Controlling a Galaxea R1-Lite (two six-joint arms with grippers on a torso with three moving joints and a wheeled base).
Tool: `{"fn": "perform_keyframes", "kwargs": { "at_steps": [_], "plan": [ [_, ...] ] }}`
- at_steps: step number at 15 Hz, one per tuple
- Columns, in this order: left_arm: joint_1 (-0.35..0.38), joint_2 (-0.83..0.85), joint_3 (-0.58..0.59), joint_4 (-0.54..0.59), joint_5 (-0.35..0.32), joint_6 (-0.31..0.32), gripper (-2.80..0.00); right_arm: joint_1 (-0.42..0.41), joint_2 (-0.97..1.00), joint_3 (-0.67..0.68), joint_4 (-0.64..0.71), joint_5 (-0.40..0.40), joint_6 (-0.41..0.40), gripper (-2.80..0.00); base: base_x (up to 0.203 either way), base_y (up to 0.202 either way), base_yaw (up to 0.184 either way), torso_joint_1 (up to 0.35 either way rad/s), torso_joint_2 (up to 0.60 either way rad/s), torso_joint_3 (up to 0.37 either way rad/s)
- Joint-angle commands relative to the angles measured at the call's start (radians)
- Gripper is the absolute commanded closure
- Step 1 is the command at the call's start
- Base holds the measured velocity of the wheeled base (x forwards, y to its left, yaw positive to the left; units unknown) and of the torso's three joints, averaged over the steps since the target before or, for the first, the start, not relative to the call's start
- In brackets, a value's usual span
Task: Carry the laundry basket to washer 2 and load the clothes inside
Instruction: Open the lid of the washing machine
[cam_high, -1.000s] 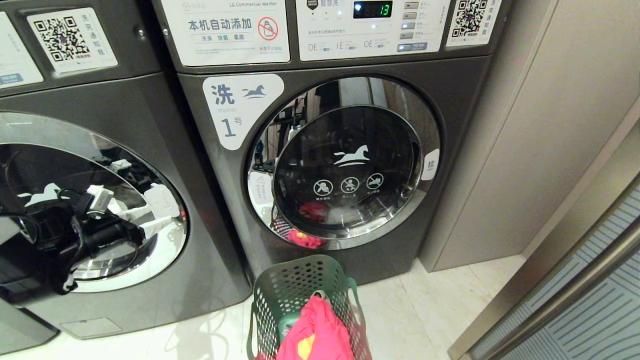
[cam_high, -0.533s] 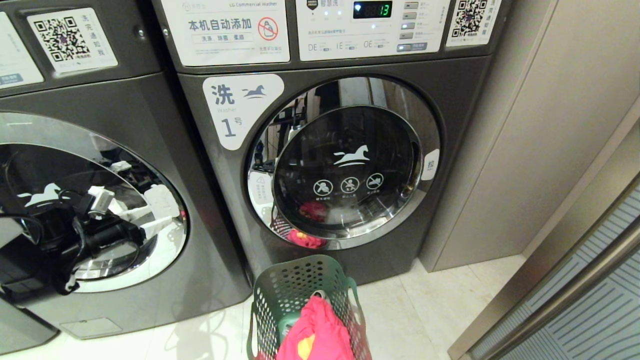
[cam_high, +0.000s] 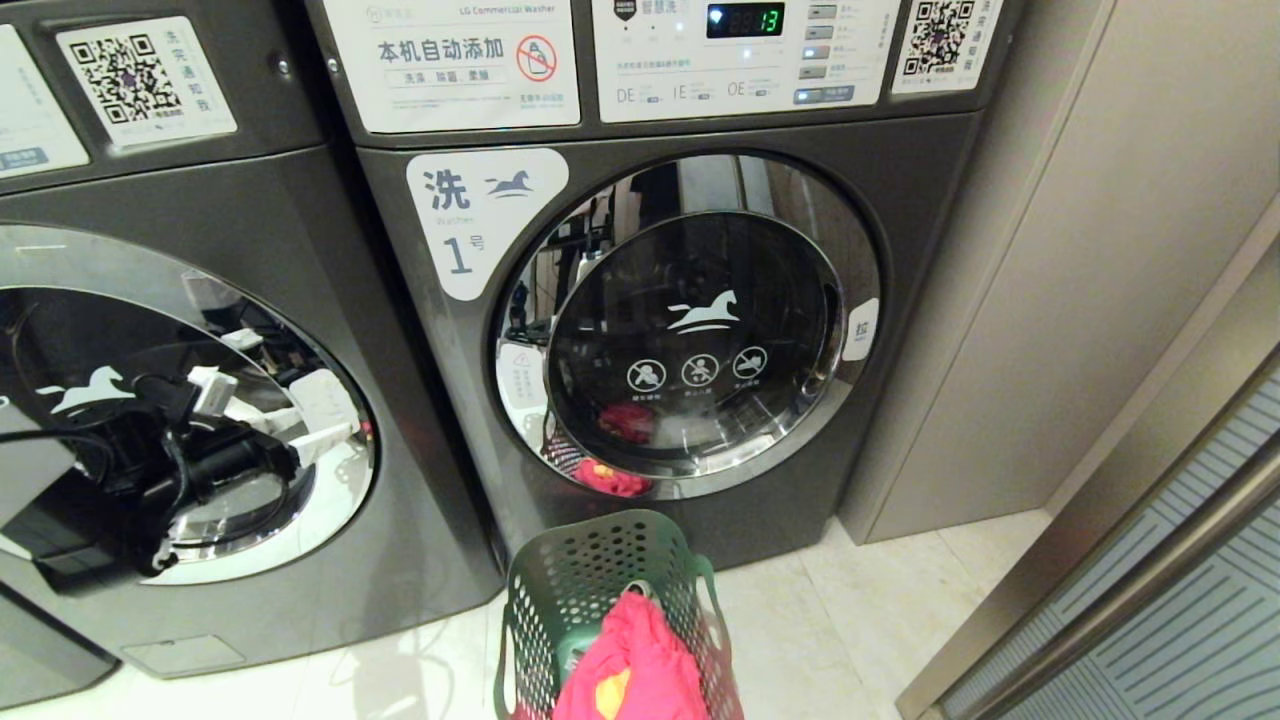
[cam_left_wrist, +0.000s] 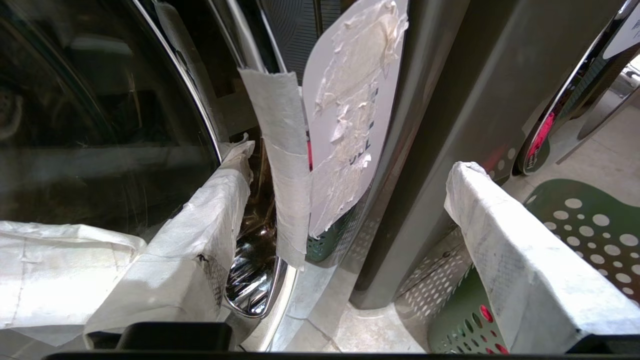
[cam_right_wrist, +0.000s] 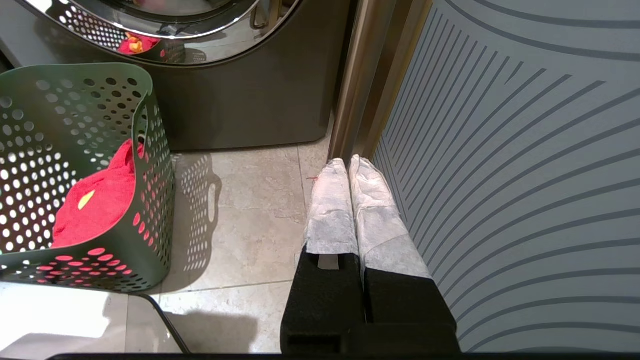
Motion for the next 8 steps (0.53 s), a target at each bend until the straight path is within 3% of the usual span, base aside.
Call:
{"fn": "perform_keyframes", "kwargs": {
  "at_steps": [1,8],
  "plan": [
    [-0.007,0.016,-0.019,-0.008,-0.002,-0.017,-2.80,0.000,0.000,0.000,0.001,0.000,-0.001,0.00,0.000,0.000,0.000,0.000,0.00,0.000],
    [-0.018,0.014,0.011,-0.036,-0.027,-0.033,-2.80,0.000,0.000,0.000,0.001,0.000,-0.001,0.00,0.000,0.000,0.000,0.000,0.00,0.000]
  ]
}}
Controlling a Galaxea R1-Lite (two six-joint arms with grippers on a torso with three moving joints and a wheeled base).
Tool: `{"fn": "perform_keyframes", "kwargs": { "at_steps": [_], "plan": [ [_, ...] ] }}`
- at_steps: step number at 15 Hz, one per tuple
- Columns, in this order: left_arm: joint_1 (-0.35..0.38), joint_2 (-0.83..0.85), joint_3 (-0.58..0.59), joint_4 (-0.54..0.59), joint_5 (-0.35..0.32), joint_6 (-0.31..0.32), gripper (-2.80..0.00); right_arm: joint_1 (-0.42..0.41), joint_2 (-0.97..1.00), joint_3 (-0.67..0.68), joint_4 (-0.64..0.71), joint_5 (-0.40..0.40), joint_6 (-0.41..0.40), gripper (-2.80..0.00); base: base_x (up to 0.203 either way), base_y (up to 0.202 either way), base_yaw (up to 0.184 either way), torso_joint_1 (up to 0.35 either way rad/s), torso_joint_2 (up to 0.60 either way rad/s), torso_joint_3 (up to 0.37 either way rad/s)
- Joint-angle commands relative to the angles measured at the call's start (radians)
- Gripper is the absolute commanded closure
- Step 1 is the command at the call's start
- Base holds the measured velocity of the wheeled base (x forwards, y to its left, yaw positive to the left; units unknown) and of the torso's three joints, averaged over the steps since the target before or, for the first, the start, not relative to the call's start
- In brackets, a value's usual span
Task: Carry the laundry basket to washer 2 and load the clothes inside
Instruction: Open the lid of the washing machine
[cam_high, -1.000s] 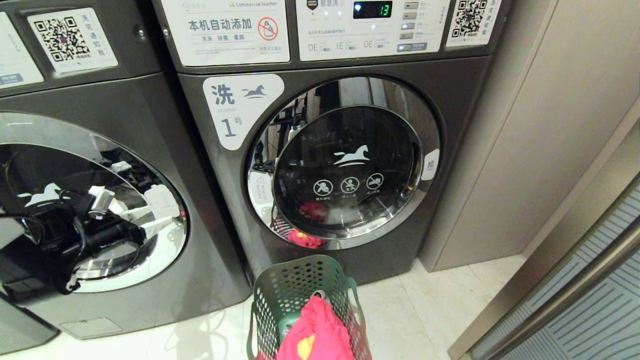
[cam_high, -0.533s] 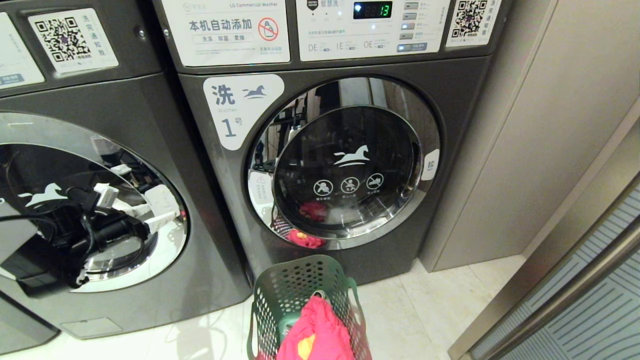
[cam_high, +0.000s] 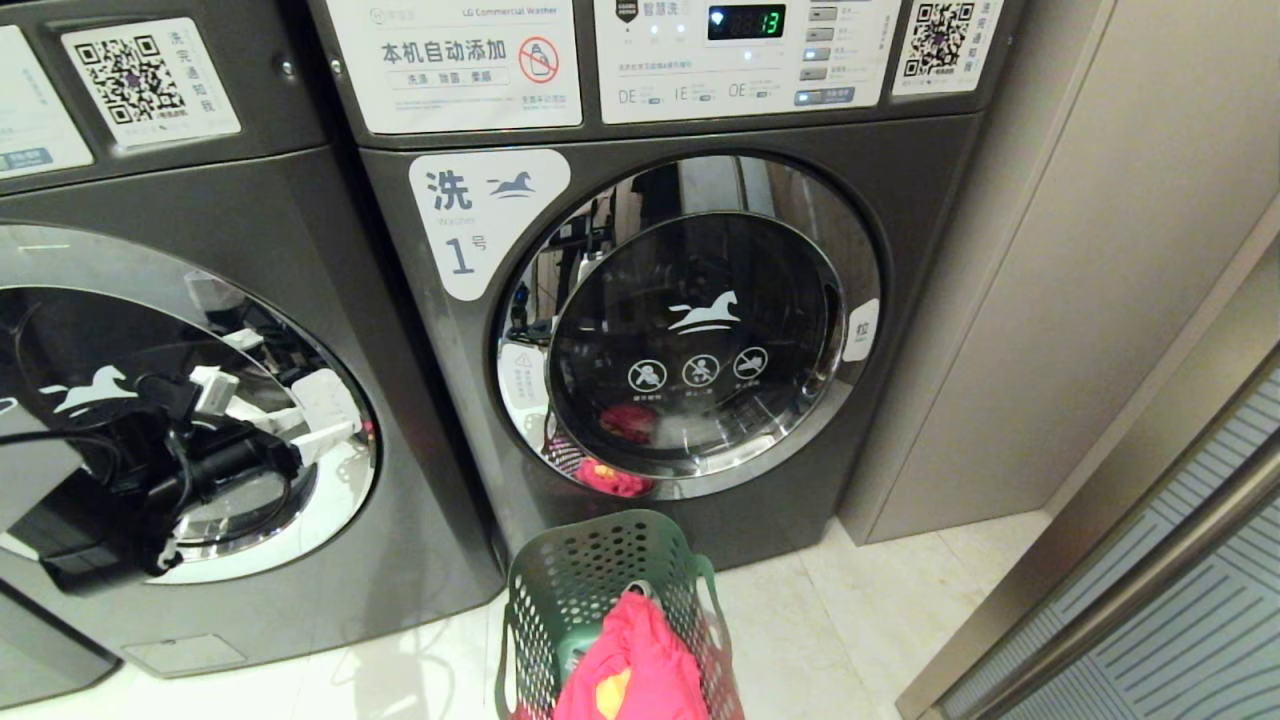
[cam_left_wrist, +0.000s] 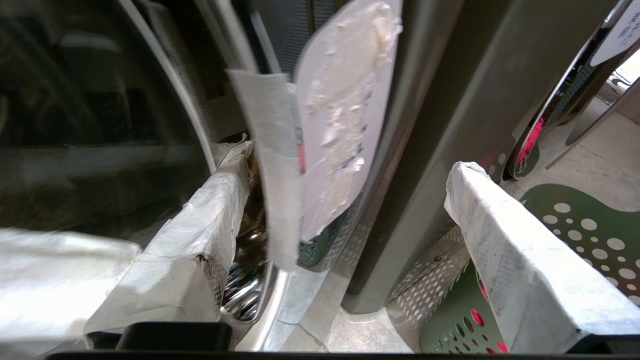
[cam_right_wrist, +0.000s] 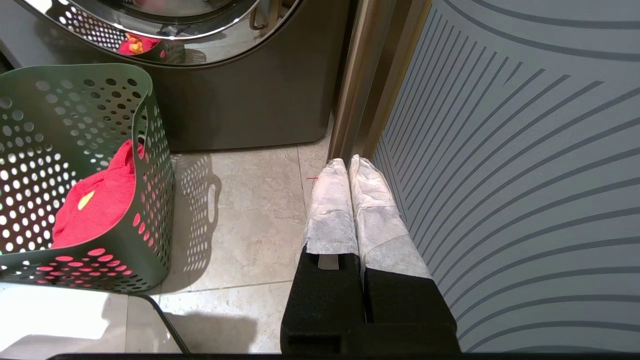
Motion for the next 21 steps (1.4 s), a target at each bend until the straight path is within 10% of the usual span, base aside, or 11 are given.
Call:
{"fn": "perform_keyframes", "kwargs": {
  "at_steps": [1,21],
  "plan": [
    [0.002,0.002,0.026,-0.020,-0.004,0.003,-2.80,0.000,0.000,0.000,0.001,0.000,-0.001,0.00,0.000,0.000,0.000,0.000,0.00,0.000],
    [-0.059,0.046,-0.040,-0.032,-0.036,-0.003,-2.80,0.000,0.000,0.000,0.001,0.000,-0.001,0.00,0.000,0.000,0.000,0.000,0.00,0.000]
  ]
}}
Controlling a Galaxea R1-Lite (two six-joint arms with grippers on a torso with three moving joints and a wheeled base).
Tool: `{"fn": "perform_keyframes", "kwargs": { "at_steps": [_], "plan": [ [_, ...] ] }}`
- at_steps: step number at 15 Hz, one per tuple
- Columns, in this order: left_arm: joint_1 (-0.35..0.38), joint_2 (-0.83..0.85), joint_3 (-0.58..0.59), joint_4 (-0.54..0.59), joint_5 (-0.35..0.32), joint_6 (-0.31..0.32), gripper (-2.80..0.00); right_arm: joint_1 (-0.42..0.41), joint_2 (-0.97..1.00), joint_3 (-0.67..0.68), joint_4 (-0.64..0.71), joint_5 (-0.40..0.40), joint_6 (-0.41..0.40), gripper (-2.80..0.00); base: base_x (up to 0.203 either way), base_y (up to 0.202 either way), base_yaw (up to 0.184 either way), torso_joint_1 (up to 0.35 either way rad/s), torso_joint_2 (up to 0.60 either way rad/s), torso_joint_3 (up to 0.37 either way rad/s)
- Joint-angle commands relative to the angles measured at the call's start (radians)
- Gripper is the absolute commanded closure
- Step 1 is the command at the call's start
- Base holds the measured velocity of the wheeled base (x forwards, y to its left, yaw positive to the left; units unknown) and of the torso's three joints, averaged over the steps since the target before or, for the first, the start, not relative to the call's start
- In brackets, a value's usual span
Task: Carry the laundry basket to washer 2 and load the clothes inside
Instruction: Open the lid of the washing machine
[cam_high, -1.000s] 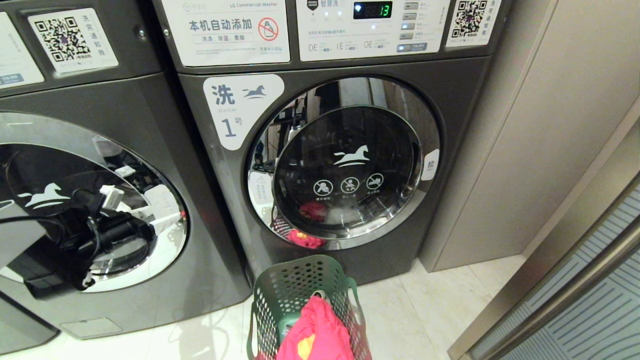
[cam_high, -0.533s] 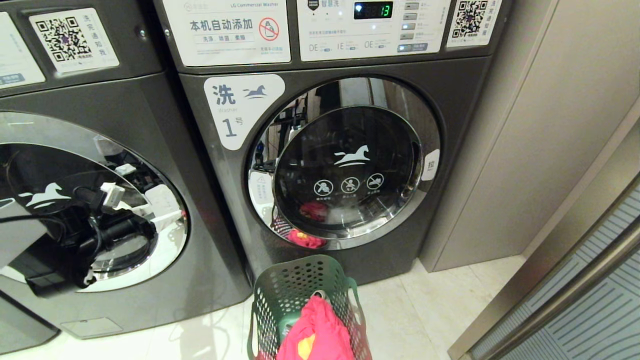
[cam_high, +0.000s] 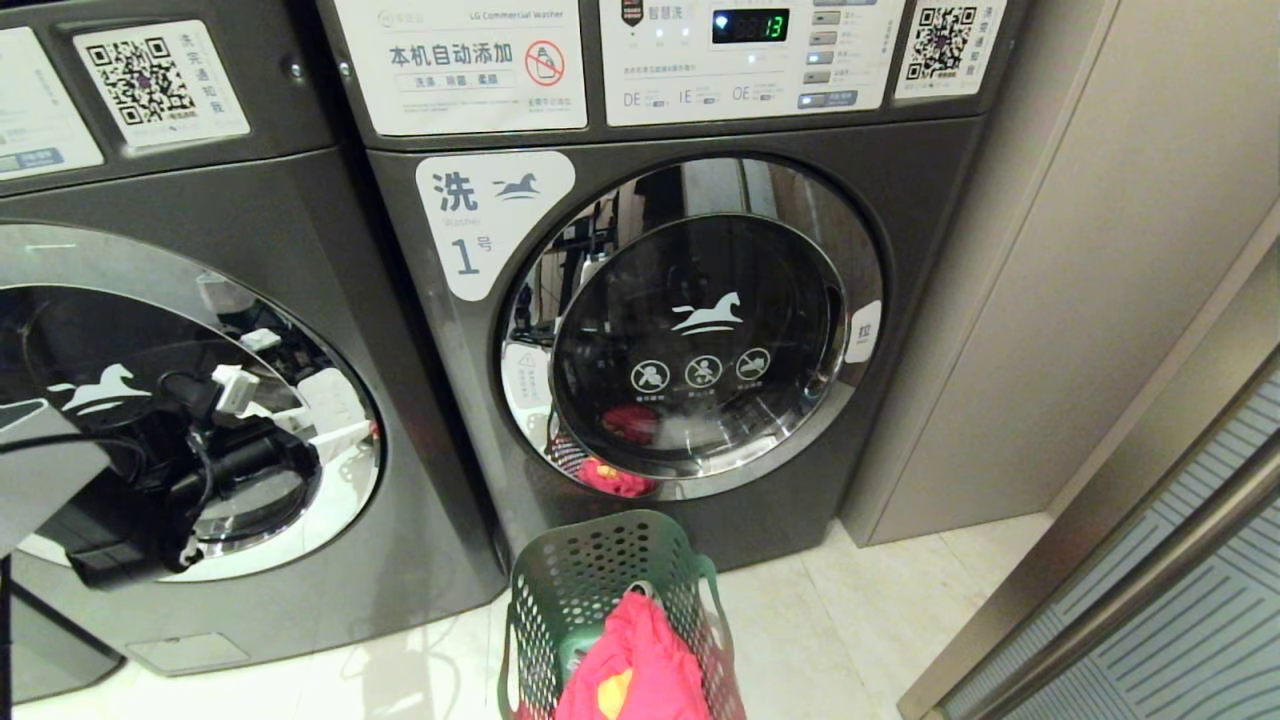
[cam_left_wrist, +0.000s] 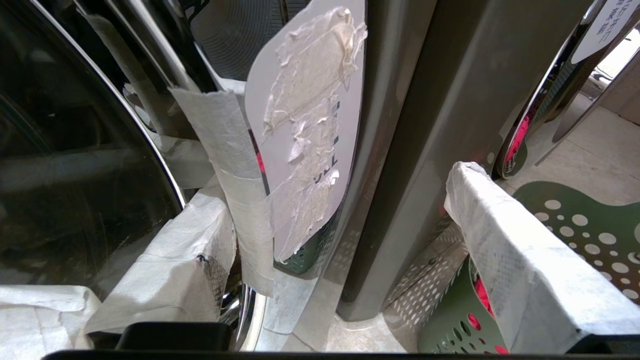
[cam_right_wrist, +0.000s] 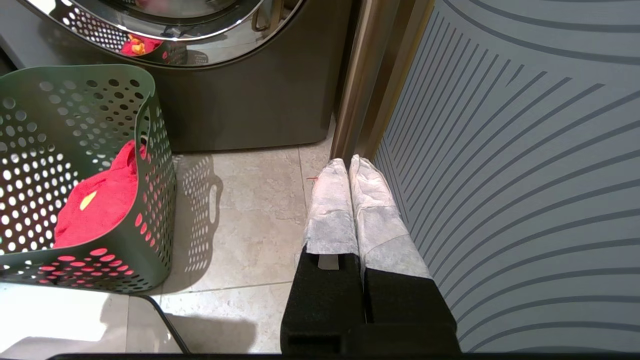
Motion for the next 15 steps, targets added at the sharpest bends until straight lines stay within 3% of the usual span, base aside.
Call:
{"fn": "perform_keyframes", "kwargs": {
  "at_steps": [1,4,6,10,15],
  "plan": [
    [-0.003,0.009,0.002,-0.028,-0.004,0.001,-2.80,0.002,0.000,0.000,0.001,0.000,-0.001,0.00,0.000,0.000,0.000,0.000,0.00,0.000],
    [-0.003,0.006,0.006,-0.058,-0.010,-0.001,-2.80,0.000,0.000,0.000,0.001,0.000,-0.001,0.00,0.000,0.000,0.000,0.000,0.00,0.000],
    [-0.003,0.008,0.010,-0.083,-0.048,-0.002,-2.80,0.000,-0.002,0.000,0.001,0.000,-0.001,0.00,0.000,0.000,0.000,0.000,0.00,0.000],
    [-0.009,0.001,0.091,-0.161,-0.073,-0.012,-2.80,0.000,0.000,0.000,0.001,0.000,-0.001,0.00,0.000,0.000,0.000,0.000,0.00,0.000],
    [-0.075,0.007,0.144,-0.309,-0.075,-0.117,-2.80,0.000,0.000,0.000,0.001,0.000,-0.001,0.00,0.000,0.000,0.000,0.000,0.00,0.000]
  ]
}}
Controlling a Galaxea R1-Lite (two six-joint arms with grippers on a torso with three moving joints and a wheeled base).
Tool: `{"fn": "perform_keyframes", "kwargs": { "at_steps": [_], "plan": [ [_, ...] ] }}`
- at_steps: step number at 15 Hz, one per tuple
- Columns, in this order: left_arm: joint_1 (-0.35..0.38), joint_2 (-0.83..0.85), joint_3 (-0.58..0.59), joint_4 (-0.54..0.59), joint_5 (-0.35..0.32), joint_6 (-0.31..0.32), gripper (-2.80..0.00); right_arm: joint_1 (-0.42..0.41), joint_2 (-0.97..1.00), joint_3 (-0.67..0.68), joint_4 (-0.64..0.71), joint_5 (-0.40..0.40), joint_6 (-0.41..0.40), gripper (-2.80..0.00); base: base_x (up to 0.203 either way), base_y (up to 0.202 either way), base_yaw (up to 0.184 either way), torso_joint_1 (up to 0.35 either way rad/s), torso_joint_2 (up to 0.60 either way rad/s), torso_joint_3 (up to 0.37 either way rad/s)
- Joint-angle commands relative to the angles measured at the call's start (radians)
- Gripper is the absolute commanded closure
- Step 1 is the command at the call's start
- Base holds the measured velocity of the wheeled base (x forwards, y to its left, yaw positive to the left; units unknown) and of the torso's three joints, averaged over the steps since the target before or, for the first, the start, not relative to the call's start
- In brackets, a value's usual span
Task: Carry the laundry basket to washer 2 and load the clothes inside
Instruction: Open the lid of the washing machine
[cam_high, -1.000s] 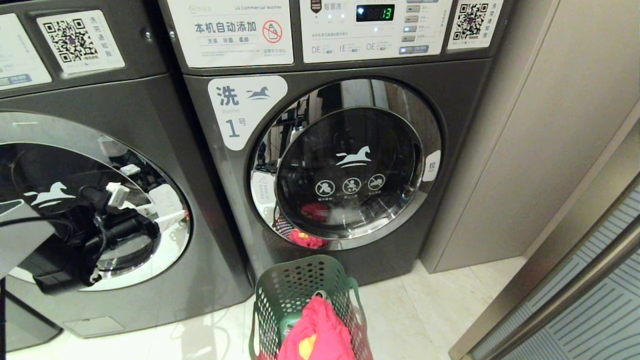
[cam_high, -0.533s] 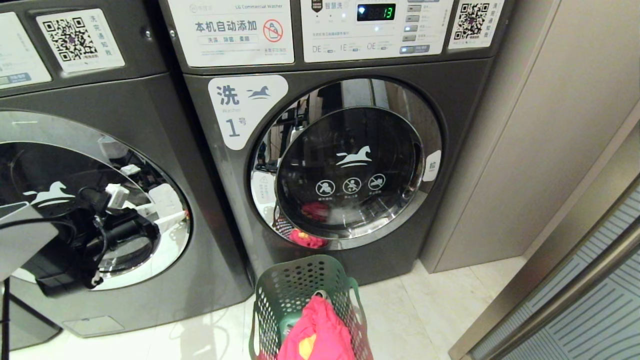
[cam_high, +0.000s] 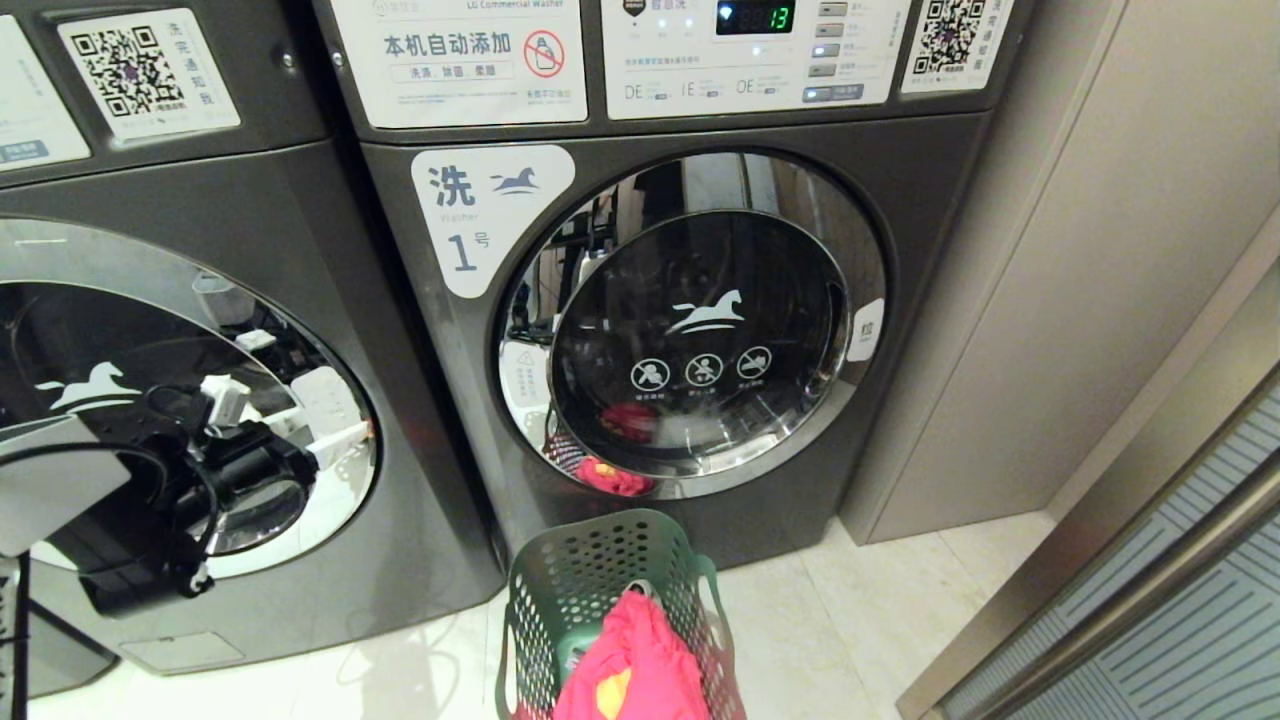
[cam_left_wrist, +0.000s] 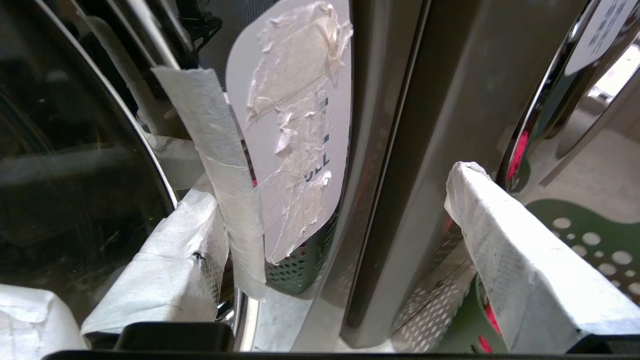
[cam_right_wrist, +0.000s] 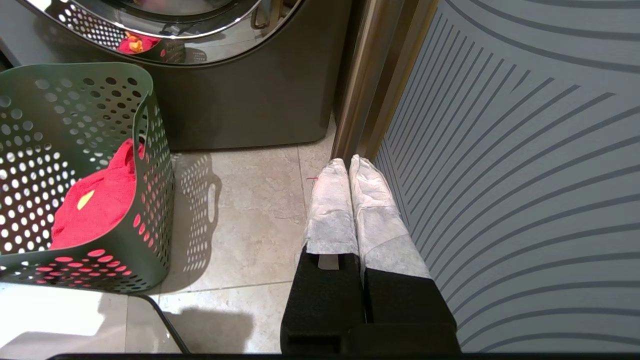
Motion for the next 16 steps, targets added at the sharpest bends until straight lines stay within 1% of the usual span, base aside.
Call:
{"fn": "perform_keyframes", "kwargs": {
  "at_steps": [1,2,6,7,9,11,16],
  "plan": [
    [-0.053,0.007,0.021,-0.019,-0.022,-0.047,-2.80,0.000,-0.001,0.000,0.001,0.000,-0.001,0.00,0.000,0.000,0.000,0.000,0.00,0.000],
    [-0.062,0.007,0.035,-0.019,-0.022,-0.060,-2.80,0.000,0.000,0.000,0.001,0.000,-0.001,0.00,0.000,0.000,0.000,0.000,0.00,0.000],
    [-0.072,0.007,0.054,-0.019,-0.027,-0.063,-2.80,0.000,0.000,0.000,0.001,0.000,-0.001,0.00,0.000,0.000,0.000,0.000,0.00,0.000],
    [-0.072,0.007,0.056,-0.019,-0.039,-0.063,-2.80,0.000,0.000,0.000,0.001,0.000,-0.001,0.00,0.000,0.000,0.000,0.000,0.00,0.000],
    [-0.072,0.005,0.067,-0.019,-0.086,-0.061,-2.80,0.001,0.000,0.000,0.001,0.000,-0.001,0.00,0.000,0.000,0.000,0.000,0.00,0.000],
    [-0.080,0.007,0.072,-0.019,-0.089,-0.061,-2.80,0.000,-0.001,0.000,0.001,0.000,-0.001,0.00,0.000,0.000,0.000,0.000,0.00,0.000],
    [-0.092,0.000,0.130,-0.019,-0.104,-0.055,-2.80,0.000,0.000,0.000,0.001,0.000,-0.001,0.00,0.000,0.000,0.000,0.000,0.00,0.000]
  ]
}}
